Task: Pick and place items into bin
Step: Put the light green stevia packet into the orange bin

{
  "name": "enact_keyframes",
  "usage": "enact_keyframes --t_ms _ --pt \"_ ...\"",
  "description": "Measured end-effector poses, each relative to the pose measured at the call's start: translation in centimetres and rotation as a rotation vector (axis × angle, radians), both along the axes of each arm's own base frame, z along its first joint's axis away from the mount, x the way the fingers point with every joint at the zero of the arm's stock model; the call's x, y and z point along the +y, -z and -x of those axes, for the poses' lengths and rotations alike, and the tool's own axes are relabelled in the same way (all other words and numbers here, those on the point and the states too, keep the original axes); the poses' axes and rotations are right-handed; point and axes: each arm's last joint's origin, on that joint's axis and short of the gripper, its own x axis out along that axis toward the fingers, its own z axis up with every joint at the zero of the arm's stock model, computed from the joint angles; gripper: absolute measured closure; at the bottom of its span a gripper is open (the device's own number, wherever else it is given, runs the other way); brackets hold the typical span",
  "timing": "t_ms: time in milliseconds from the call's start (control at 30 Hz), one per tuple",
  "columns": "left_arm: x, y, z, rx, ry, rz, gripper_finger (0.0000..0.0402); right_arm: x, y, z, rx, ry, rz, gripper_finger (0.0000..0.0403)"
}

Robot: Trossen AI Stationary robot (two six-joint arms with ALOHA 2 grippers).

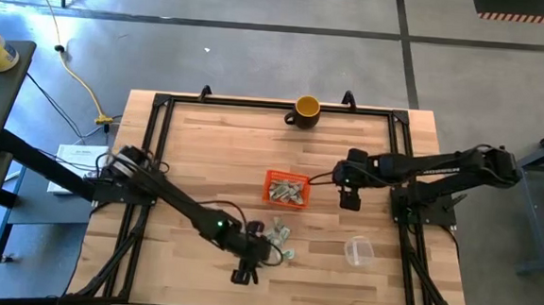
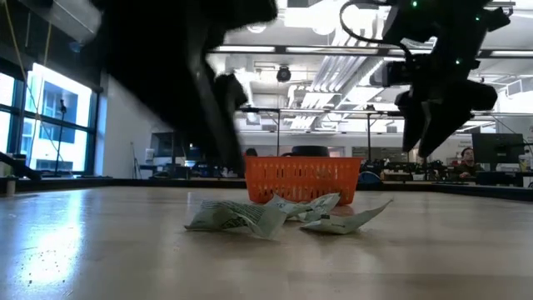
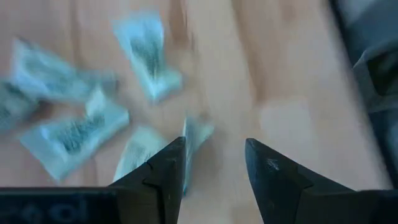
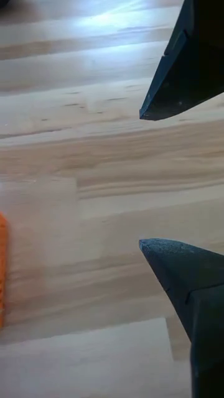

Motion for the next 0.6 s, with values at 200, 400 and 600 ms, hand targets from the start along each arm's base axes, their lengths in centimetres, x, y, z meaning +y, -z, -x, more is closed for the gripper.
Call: enact_keyframes --t_ms 200,400,600 --pt "-0.1 2.1 -0.3 0.037 0.023 -0.077 0.0206 0.4 -0.7 0.5 0.005 0.006 0.008 0.0086" --pt "0.2 2.8 -0.5 0.056 -0.006 -0.093 0.0218 0.4 -1.3 0.9 -0.02 0.026 0.046 0.0086" --pt "0.3 2.8 -0.4 0.074 -0.034 -0.084 0.0302 0.2 -1.5 1.0 -0.026 0.041 0.106 0.0086"
